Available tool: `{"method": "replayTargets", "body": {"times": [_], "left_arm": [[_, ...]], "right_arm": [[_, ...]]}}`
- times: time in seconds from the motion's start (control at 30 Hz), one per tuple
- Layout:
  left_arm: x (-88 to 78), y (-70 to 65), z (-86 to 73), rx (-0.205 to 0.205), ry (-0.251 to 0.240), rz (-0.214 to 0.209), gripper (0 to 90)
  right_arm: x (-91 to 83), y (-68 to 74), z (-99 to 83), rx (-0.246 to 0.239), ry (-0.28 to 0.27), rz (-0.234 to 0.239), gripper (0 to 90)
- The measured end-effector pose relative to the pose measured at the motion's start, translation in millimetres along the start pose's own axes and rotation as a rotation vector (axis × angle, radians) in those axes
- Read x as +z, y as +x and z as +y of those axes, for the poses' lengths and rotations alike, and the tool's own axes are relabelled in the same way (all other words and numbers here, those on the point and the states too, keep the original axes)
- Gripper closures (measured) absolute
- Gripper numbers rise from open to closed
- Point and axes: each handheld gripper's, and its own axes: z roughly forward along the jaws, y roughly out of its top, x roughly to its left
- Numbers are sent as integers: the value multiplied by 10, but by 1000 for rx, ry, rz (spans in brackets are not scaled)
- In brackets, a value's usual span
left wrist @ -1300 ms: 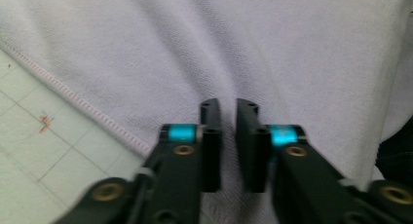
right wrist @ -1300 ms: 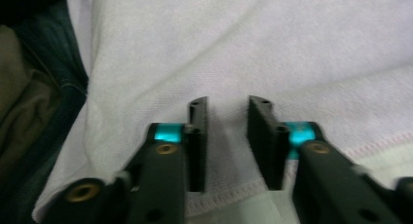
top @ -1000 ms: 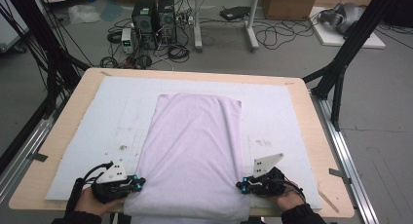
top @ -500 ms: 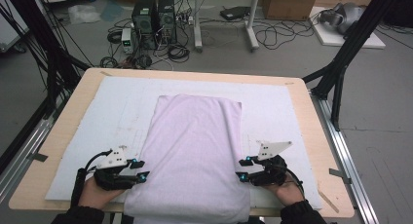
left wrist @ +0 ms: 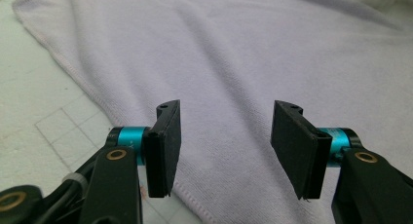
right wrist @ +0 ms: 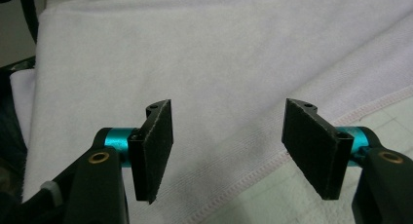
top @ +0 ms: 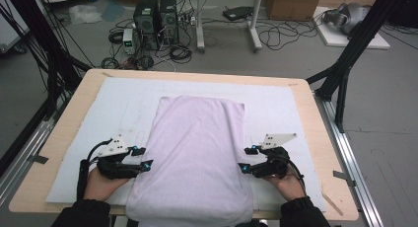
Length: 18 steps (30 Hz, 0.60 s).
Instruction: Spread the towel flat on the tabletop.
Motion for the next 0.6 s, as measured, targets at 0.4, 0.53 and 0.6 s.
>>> {"method": "replayTargets", "body": {"times": [0.4,0.53,0.6], "left_arm": [[15,-4,2,2,5,6,428],[2,4,1,9,8,7,420],[6,4,-2,7,9,8,420]], "right_arm": [[26,13,39,2,-5,-16,283],[32,43,72,-11,-15,-15,276],[40,55,83,-12,-11,-13,276]]}}
